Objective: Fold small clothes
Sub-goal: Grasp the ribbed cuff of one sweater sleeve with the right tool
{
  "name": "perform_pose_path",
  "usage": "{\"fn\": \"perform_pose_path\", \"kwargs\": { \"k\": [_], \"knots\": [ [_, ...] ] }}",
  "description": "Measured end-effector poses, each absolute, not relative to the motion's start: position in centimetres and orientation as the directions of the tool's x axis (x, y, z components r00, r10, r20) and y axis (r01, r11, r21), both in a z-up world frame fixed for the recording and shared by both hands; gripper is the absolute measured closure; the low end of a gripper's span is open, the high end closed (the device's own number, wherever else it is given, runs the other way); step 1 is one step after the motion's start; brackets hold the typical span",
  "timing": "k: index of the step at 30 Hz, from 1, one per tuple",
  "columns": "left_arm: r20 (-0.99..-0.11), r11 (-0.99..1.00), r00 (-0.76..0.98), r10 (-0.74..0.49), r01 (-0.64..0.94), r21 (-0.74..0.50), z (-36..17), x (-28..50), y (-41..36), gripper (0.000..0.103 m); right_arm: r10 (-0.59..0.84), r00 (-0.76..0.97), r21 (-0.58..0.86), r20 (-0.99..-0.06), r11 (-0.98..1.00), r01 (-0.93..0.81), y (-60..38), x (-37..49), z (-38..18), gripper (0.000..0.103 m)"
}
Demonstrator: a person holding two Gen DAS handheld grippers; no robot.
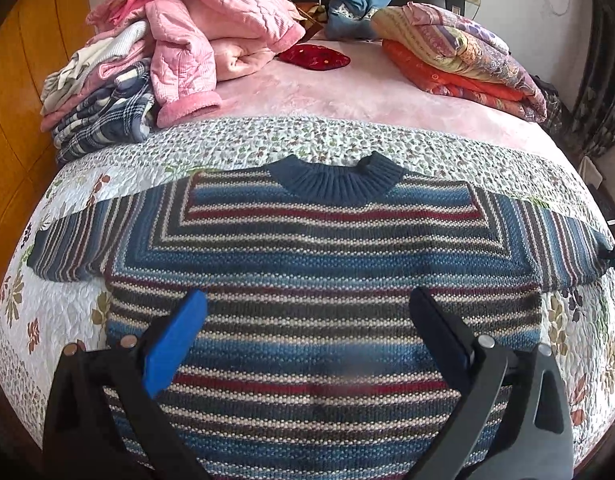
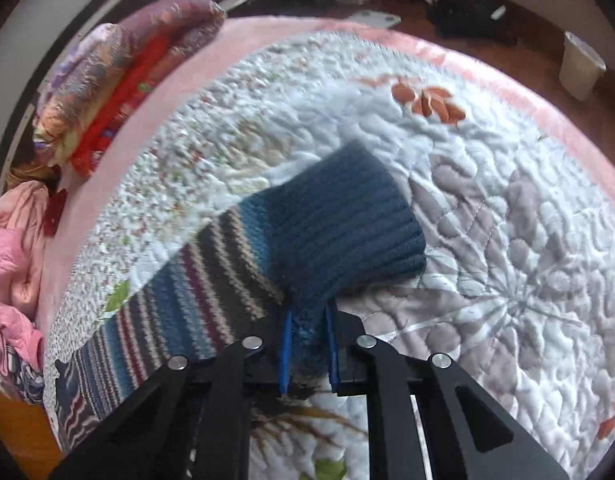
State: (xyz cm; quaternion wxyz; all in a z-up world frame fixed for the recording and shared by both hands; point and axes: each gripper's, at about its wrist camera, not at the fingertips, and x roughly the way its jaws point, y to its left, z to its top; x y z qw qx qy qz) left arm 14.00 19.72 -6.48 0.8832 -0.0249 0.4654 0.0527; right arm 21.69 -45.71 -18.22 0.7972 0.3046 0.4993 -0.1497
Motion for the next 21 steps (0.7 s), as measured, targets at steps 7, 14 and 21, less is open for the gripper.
{"fn": "perform_pose_path", "kwargs": {
  "k": [7,14,21],
  "knots": [
    [-0.839,0.982,0.543,0.031,-0.172,-0.075,-6.5,13.2,22.4,0.003,0.096,0.55,0.374,-0.83,0.827,0.42,-40.2,20.9,-13.3,0.09],
    [-0.843,0.978,0.536,0.043,-0.195,-0.075,-6.4,12.4,23.7,0.003,0.186,0.564,0.364,-0.804,0.905,0.221,-29.5,21.5,-9.8,0.09],
    [-0.841,0.978,0.54,0.043,-0.195,-0.075,-6.0,11.8,24.6,0.003,0.272,0.516,0.348,-0.812,0.936,0.054,-17.9,22.4,-10.4,0.09]
  ]
}}
